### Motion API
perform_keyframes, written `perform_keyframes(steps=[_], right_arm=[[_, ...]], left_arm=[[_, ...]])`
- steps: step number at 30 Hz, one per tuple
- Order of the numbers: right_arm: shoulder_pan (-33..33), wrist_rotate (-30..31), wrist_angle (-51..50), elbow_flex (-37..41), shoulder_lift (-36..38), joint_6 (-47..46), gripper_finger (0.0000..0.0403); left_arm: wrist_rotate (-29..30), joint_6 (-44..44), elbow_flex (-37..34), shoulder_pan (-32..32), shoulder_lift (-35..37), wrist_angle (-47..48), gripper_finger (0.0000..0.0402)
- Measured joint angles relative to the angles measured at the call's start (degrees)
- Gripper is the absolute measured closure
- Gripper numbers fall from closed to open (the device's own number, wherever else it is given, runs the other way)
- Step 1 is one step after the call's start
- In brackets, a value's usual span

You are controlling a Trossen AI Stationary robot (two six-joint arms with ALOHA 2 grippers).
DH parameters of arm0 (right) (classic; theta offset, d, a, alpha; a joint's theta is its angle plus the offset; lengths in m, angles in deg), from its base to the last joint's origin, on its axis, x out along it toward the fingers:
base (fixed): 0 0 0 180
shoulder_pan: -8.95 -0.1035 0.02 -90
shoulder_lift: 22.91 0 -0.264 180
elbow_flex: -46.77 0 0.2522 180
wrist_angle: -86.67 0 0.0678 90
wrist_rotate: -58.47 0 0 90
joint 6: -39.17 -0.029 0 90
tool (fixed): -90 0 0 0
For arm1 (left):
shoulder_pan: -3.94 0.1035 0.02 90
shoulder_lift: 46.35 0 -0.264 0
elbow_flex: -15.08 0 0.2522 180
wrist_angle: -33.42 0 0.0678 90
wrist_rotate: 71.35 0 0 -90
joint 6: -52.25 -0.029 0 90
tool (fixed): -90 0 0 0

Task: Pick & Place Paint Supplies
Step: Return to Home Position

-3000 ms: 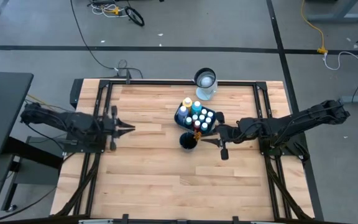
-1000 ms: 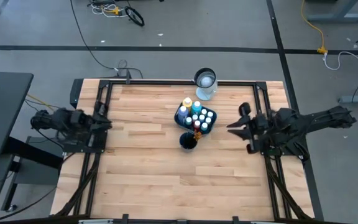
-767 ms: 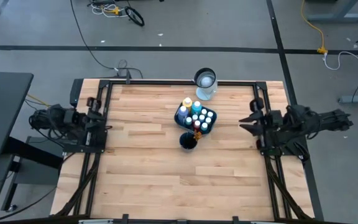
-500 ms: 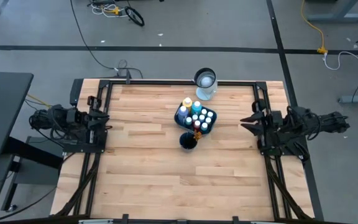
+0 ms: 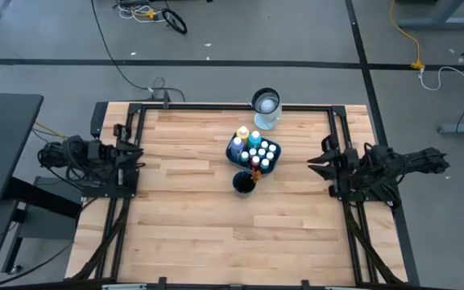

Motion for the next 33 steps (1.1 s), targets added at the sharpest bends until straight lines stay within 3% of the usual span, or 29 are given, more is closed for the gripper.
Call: perform_keyframes(steps=[2, 6, 9, 14, 18, 20, 26, 33], right_arm=[[0.0, 1.8, -0.2, -0.1, 0.0, 3.3, 0.0331], [0.0, 11.2, -3.1, -3.1, 1.3, 5.8, 0.0331], [0.0, 13.0, -13.2, -8.0, 3.1, 5.5, 0.0331], [0.0, 1.5, -29.3, -15.2, 6.1, 0.0, 0.0331], [0.0, -10.0, -30.4, -15.5, 10.7, 4.2, 0.0331], [0.0, -10.5, -29.8, -14.5, 11.6, 5.8, 0.0331], [0.0, -4.3, -32.4, -14.1, 10.7, 2.4, 0.0331], [0.0, -8.7, -29.2, -9.5, 11.5, 2.2, 0.0331]], left_arm=[[1.1, -1.0, 0.0, 0.0, 0.0, 0.4, 0.0362], [1.6, -1.5, 0.0, 0.0, 0.0, 1.1, 0.0362], [1.5, -1.5, 0.0, 0.0, 0.0, 1.0, 0.0362], [5.5, -6.2, 0.0, 0.0, 0.0, 1.1, 0.0362], [9.7, -4.0, 0.0, 0.0, 0.0, 1.6, 0.0362], [10.7, -1.5, 0.0, 0.0, 0.0, 0.7, 0.0362], [7.8, -0.6, 0.0, 0.0, 0.0, 0.3, 0.0362], [6.4, 4.7, -2.3, 0.0, 0.0, 0.5, 0.0362]])
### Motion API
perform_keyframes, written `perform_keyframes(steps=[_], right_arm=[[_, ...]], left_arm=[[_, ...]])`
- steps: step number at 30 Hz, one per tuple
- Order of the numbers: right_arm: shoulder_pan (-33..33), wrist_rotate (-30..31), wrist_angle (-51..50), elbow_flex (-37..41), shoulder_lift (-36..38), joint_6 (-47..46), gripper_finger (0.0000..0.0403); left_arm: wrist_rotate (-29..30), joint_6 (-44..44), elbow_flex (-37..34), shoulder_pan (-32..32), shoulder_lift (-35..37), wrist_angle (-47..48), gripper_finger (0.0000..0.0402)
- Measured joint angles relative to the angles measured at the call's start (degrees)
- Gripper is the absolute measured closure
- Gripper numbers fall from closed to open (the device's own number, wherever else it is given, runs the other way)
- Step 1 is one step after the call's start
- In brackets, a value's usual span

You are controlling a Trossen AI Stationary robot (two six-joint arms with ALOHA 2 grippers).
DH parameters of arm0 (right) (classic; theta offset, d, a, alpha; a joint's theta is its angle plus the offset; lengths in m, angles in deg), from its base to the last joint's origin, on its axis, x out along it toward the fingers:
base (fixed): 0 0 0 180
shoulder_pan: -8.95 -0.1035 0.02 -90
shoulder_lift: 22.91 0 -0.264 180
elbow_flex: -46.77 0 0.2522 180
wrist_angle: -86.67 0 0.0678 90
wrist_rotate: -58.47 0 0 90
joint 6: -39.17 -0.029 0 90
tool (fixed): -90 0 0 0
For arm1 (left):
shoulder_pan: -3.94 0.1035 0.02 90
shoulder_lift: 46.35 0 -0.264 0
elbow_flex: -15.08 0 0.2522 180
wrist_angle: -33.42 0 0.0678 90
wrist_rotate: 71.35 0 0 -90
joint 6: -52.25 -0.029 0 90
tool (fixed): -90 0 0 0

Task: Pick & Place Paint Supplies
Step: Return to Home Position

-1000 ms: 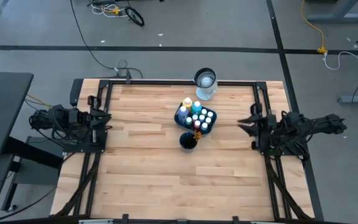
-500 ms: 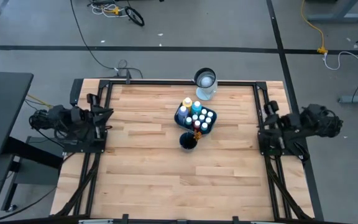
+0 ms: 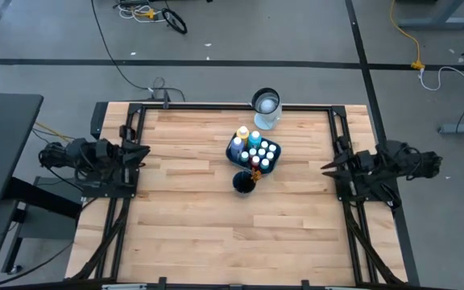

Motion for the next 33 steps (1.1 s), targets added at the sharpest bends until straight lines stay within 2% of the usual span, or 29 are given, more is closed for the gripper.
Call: perform_keyframes(steps=[6, 14, 19, 27, 33], right_arm=[[0.0, 4.5, 1.4, 4.1, 0.0, -1.0, 0.0331], [0.0, 4.5, 3.6, 9.2, 0.0, -3.7, 0.0331], [0.0, 4.5, 4.6, 9.7, 0.0, -1.8, 0.0331], [0.0, 1.6, 9.0, 12.5, 0.0, 0.2, 0.0331], [0.0, 1.1, 11.9, 15.1, 0.0, 0.7, 0.0331]], left_arm=[[5.2, 3.4, -3.5, 0.0, 0.0, -0.9, 0.0362], [5.8, 10.7, -10.4, 0.0, 0.0, -2.5, 0.0362], [4.5, 9.1, -13.6, 0.0, 0.0, -4.2, 0.0362], [-3.2, 3.6, -14.7, 0.0, 0.0, -1.0, 0.0362], [1.9, 5.9, -14.7, 0.0, 0.0, 4.0, 0.0362]])
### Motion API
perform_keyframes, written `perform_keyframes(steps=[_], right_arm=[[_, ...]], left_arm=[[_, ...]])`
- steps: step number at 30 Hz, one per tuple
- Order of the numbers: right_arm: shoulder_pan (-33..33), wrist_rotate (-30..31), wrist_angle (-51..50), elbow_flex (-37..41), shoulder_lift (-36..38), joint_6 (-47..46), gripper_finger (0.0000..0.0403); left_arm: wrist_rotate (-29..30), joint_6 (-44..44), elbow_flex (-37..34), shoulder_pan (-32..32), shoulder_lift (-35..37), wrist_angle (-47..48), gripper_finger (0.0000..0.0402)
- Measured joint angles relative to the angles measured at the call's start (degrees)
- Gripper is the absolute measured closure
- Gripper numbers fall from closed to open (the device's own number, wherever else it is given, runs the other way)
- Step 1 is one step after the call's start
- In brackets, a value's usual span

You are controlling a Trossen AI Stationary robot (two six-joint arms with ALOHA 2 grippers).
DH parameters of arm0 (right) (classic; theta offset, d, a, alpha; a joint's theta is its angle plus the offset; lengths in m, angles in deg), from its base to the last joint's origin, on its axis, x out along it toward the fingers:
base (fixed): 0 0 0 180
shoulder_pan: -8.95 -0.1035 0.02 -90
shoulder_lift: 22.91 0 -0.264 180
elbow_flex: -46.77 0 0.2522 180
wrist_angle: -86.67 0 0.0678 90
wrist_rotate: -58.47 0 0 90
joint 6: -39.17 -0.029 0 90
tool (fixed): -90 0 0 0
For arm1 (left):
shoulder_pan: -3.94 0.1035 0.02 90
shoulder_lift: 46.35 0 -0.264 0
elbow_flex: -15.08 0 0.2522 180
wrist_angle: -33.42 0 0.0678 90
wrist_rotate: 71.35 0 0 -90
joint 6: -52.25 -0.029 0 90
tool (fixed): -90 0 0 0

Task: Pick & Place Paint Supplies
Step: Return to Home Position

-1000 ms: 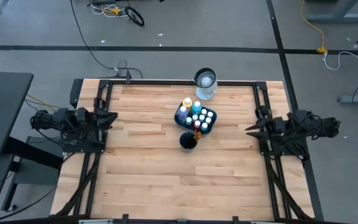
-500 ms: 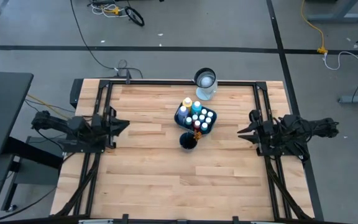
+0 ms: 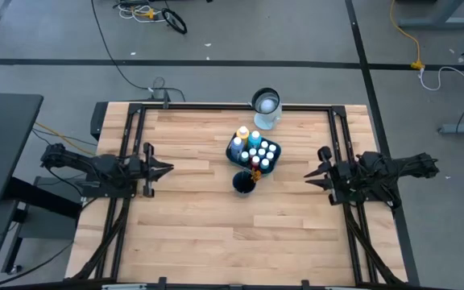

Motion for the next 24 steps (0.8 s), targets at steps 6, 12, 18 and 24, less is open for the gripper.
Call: perform_keyframes(steps=[6, 12, 18, 24], right_arm=[[0.0, -0.3, 3.1, 5.1, 0.0, -1.6, 0.0331], [0.0, -1.8, 2.8, 6.1, -0.8, -3.5, 0.0331], [0.0, -1.7, 2.8, 6.1, -0.8, -4.5, 0.0331], [0.0, -1.6, 2.8, 6.1, -0.8, -4.4, 0.0331]], left_arm=[[7.7, 2.4, 0.0, 0.0, 0.0, 4.5, 0.0362], [8.4, -1.9, 0.0, 0.0, 0.0, 4.4, 0.0362], [8.4, -7.1, 0.0, 0.0, 0.0, 4.4, 0.0362], [8.4, -7.2, 0.0, 0.0, 0.0, 4.4, 0.0362]])
